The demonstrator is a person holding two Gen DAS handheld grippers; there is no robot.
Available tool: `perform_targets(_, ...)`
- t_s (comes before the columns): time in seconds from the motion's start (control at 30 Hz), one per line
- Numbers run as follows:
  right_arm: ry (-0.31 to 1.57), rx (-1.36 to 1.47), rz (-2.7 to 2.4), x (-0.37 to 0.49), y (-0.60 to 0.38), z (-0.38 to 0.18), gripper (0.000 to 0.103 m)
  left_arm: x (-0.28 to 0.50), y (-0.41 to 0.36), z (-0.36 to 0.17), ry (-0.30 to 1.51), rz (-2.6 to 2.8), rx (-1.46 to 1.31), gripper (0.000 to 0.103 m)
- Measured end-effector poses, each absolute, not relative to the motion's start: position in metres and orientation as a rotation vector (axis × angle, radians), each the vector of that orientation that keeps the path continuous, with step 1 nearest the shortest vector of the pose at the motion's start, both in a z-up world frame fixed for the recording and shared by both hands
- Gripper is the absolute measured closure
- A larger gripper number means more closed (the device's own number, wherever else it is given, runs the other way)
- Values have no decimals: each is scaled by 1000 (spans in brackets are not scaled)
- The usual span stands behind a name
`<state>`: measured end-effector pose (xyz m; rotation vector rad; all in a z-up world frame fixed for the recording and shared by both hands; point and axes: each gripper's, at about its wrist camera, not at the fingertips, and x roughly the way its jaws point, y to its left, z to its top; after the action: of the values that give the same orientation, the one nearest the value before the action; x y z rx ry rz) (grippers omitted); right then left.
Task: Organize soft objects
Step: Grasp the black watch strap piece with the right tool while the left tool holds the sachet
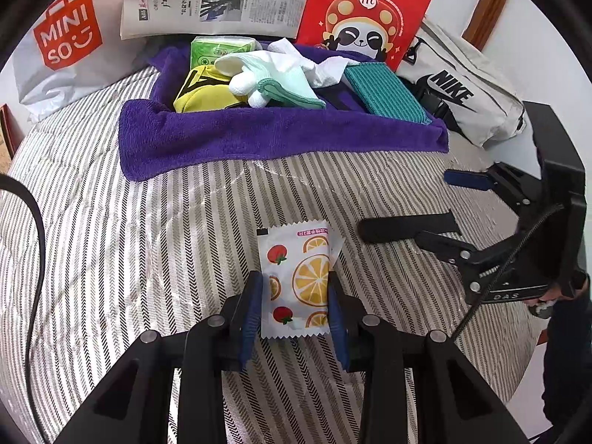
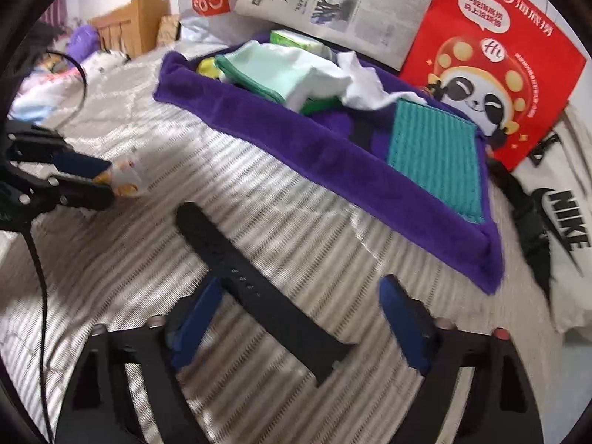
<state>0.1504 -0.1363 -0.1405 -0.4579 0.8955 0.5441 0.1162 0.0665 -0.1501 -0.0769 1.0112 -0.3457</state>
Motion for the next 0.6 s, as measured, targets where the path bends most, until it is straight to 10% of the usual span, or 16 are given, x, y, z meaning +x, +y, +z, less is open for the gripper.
perform_targets(0.07, 926, -381, 598, 152, -138, -142, 57, 116, 69, -150, 1012, -352, -91, 71)
perform_targets(0.17, 933, -341, 569, 151, -140, -142, 71, 115, 69, -150, 1011, -353, -90, 71)
perform_targets(0.6, 1005, -389, 564, 146, -126, -138, 80, 110, 75, -148, 1008, -350, -118, 71)
